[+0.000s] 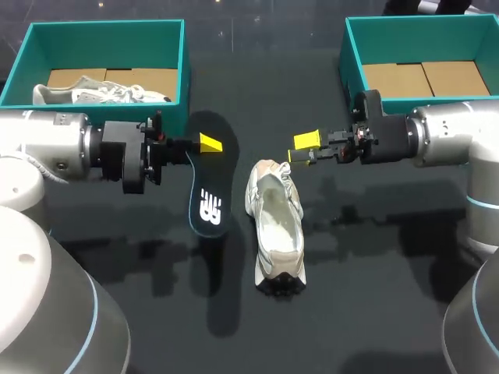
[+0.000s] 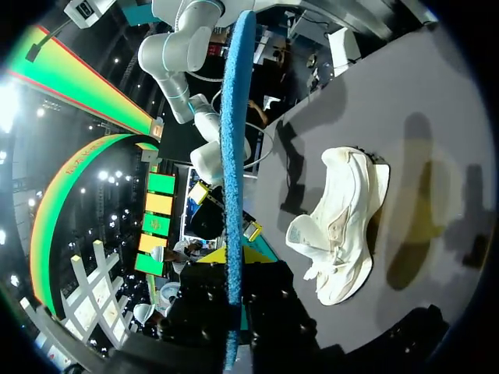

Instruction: Take the shoe out of the shoebox, open the shoe tongue, remove and reinsert the insole, then place the shoe into the shoebox

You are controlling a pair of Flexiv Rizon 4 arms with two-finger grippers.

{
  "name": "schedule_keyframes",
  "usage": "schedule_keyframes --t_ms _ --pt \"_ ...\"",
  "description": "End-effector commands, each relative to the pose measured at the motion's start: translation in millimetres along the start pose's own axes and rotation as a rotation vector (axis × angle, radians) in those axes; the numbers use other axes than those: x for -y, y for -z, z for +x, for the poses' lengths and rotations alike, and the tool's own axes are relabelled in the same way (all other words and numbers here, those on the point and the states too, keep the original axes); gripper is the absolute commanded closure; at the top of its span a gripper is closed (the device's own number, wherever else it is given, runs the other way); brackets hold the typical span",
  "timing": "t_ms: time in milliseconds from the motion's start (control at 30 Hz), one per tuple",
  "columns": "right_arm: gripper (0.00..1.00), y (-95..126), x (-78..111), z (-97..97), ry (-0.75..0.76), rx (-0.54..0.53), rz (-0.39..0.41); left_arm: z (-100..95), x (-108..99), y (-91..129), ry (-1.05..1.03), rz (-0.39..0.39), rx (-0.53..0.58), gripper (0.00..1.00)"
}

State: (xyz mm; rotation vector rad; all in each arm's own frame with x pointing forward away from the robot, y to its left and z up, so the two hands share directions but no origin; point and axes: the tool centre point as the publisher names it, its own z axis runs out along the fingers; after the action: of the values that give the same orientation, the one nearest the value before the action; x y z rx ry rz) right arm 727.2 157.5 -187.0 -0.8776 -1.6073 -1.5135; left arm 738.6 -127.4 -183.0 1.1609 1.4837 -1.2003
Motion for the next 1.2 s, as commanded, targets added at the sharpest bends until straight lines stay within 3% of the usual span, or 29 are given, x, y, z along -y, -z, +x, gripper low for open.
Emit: schedule_keyframes --t_ms 33,200,267,700,733,900,967,1033,1200 --pt "0.00 6 3.3 0.1 0.082 -0.043 0.057 -2.1 6 -1 0.030 0.010 0.001 1.00" --pt "0.00 31 15.3 -4.5 0.279 -0.042 0.134 -5.3 17 4 0.150 0.062 0.029 1.00" --pt "0.00 37 24.3 -11.4 0.357 -0.032 0.221 -4.9 21 6 0.236 0.116 0.037 1.00" --pt "0.00 37 24.3 -11.4 0.357 -0.032 0.221 -4.9 21 6 0.236 0.116 0.037 1.00" --pt "0.00 38 27.6 -12.8 0.393 -0.024 0.253 -3.5 28 3 0.264 0.136 0.041 1.00" --pt "0.00 42 44.2 -20.5 0.516 0.085 0.399 -0.8 43 -3 0.394 0.158 0.032 1.00" --pt "0.00 43 51.9 -24.2 0.553 0.182 0.439 2.1 49 -4 0.479 0.176 0.042 1.00" --pt "0.00 44 60.9 -34.5 0.521 0.234 0.493 4.6 54 -5 0.508 0.185 0.037 1.00" --pt "0.00 44 60.9 -34.5 0.521 0.234 0.493 4.6 54 -5 0.508 0.185 0.037 1.00"
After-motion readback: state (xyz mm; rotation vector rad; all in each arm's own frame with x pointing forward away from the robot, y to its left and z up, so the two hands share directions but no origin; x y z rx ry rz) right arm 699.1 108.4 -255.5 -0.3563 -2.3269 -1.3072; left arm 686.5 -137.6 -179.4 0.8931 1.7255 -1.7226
